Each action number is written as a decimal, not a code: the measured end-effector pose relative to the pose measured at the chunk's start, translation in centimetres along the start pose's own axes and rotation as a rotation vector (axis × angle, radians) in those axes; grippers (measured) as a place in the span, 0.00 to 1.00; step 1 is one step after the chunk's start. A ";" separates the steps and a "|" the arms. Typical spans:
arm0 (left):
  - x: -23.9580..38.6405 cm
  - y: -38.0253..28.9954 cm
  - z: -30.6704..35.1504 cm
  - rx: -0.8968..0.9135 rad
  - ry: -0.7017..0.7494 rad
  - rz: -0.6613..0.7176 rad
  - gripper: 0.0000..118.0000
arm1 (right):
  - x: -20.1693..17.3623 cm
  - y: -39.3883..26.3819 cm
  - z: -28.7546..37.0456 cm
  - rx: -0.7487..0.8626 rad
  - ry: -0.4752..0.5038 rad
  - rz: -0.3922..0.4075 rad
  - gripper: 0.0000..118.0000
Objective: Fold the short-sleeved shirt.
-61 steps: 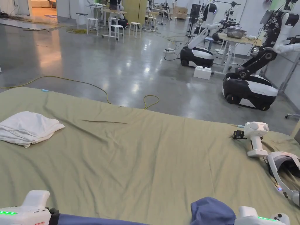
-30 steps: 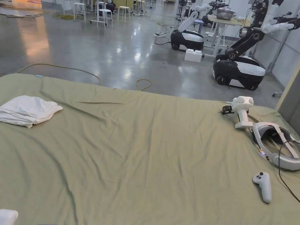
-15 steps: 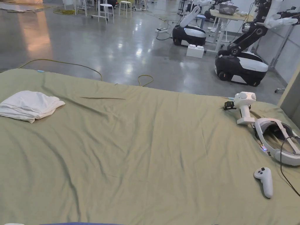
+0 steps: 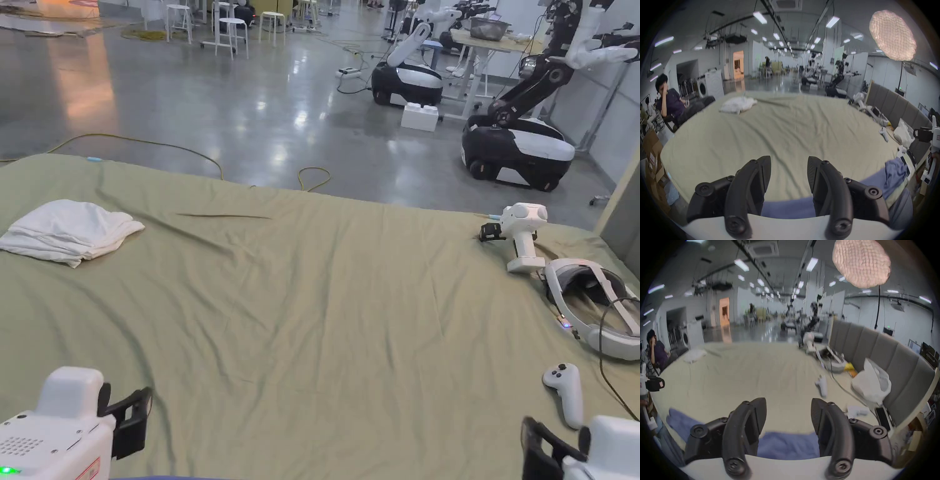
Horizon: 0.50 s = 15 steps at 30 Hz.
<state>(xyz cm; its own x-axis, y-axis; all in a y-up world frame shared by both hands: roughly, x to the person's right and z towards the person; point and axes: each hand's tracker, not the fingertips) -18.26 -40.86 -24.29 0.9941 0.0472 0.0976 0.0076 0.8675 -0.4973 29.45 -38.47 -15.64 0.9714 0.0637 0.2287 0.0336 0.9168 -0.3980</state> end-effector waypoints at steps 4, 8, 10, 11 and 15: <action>2.2 2.3 0.7 0.164 0.021 0.008 0.43 | -3.9 1.9 -0.3 0.182 0.024 0.024 0.51; 3.8 3.8 0.8 0.249 0.059 -0.030 0.34 | -6.8 3.4 -0.8 0.270 0.028 0.003 0.21; 4.1 4.3 0.9 0.278 0.046 -0.033 0.17 | -7.9 4.1 -1.0 0.317 -0.006 0.003 0.13; 4.3 4.5 1.0 0.288 0.050 -0.039 0.13 | -8.0 4.2 -1.0 0.332 0.002 -0.005 0.07; 4.4 5.1 1.2 0.349 0.086 -0.033 0.04 | -8.4 4.8 -1.2 0.362 -0.009 -0.014 0.00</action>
<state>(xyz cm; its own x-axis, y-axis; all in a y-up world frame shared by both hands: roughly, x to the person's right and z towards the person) -13.94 -35.62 -25.31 0.9995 -0.0121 0.0287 0.0168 0.9853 -0.1698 21.70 -35.05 -20.58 0.9693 0.0518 0.2405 -0.0397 0.9977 -0.0551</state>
